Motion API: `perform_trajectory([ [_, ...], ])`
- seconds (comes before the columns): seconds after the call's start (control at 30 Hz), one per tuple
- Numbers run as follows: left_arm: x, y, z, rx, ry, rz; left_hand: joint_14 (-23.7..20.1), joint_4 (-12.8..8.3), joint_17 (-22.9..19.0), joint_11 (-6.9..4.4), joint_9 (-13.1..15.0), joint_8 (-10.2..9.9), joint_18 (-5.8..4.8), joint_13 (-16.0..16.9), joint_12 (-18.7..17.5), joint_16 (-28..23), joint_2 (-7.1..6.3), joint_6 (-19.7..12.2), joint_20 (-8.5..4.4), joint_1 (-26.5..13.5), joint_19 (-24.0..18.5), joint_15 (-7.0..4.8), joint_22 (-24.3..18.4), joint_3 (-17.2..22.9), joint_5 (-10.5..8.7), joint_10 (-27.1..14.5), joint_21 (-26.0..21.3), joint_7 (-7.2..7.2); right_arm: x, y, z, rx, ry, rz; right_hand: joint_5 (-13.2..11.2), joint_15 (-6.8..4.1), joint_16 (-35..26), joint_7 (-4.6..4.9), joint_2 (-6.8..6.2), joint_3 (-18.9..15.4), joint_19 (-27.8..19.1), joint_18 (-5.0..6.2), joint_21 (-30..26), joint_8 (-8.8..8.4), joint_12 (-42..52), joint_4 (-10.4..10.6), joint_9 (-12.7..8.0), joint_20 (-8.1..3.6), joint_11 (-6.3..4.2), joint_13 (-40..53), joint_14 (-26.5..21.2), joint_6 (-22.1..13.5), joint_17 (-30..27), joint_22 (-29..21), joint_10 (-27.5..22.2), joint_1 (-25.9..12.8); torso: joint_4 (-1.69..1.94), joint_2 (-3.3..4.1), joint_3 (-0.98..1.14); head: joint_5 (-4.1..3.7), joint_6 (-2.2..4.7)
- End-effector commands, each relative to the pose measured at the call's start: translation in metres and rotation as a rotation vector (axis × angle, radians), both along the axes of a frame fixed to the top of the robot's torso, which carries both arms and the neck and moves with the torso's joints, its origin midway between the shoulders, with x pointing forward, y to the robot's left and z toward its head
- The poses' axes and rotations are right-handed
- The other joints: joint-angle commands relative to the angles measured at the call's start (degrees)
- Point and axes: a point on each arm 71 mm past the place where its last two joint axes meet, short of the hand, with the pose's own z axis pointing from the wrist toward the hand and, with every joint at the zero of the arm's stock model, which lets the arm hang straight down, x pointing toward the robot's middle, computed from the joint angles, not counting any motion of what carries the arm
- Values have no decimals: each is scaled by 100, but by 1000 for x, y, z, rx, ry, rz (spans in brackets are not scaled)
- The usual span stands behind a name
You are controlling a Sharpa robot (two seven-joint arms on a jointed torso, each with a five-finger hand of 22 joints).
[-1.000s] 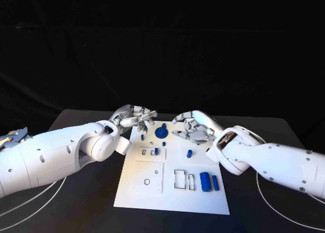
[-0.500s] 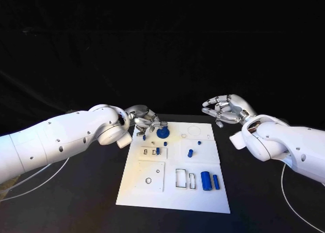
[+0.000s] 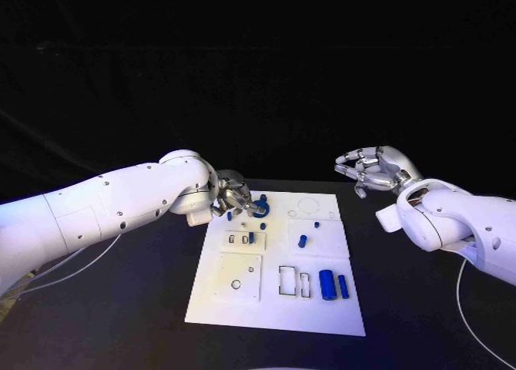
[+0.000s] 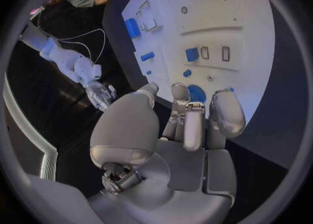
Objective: Assemble the parts on the task board
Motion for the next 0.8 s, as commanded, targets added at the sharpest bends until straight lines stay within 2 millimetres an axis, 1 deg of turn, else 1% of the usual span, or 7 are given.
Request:
perform_trajectory([
  [0.03,0,2,-3,167,40,-29,442,1,933,-4,13,23,-129,161,139,46,26,5,0,-128,60,-40,167,-76,-74,97,89,-26,1,-2,0,7,13,4,49,-15,-57,-4,-81,-53,-68,69,-122,26,-75,1,9,-16,-12,-65,-23,-82,-66,-84,-87,-21,2,4,-5,-6,-11],
  [0.07,1,1,-3,181,45,-34,442,1,933,-5,15,26,-132,193,165,46,35,5,0,-144,68,-41,190,-84,-87,116,101,-27,1,-3,0,7,12,1,53,-13,-67,-2,-83,-57,-86,75,-159,30,-91,5,10,-16,-10,-86,-29,-95,-80,-113,-110,-21,1,5,-4,0,14],
  [0.2,2,-1,-5,221,59,-51,452,-3,934,-58,101,156,-221,1143,902,62,91,111,6,-227,218,-81,722,-176,-167,645,371,-89,2,-3,-1,7,12,0,66,-1,-187,11,-77,-71,-238,123,-453,69,-212,21,21,-7,3,-245,-112,-170,-283,-341,-278,-6,4,6,-3,-10,10],
  [0.3,2,-2,-6,242,69,-58,475,-3,1016,-88,197,269,-235,1677,1305,118,119,137,-7,-249,228,-102,838,-242,-176,888,443,-124,3,-3,-1,8,12,2,66,0,-190,11,-74,-71,-242,124,-462,75,-214,23,23,-6,3,-248,-114,-172,-285,-347,-281,-5,9,11,-2,13,40],
  [0.43,4,-2,-9,265,83,-63,482,-2,1041,-95,244,316,-240,1789,1397,136,143,125,-8,-264,226,-108,874,-275,-194,927,467,-133,3,-2,-1,8,12,3,68,0,-191,11,-70,-73,-253,128,-485,85,-212,27,26,-5,4,-247,-114,-174,-278,-365,-280,-5,12,12,-4,15,-8],
  [0.6,5,-4,-13,281,98,-66,485,-1,1054,-93,280,340,-240,1827,1429,147,148,88,-8,-299,217,-107,885,-325,-251,918,478,-130,3,-2,-1,7,13,1,80,1,-195,12,-66,-76,-262,130,-506,94,-214,34,29,-4,5,-253,-116,-181,-281,-379,-284,-8,1,18,-18,2,14],
  [0.8,5,-9,-18,283,114,-69,486,-1,1064,-85,314,357,-241,1792,1411,155,154,46,-6,-343,208,-100,900,-393,-350,866,491,-122,3,-3,-1,6,13,-1,102,3,-202,14,-67,-83,-275,135,-540,106,-218,42,32,-2,7,-265,-119,-197,-285,-403,-292,-9,-13,18,-9,-4,-3],
])
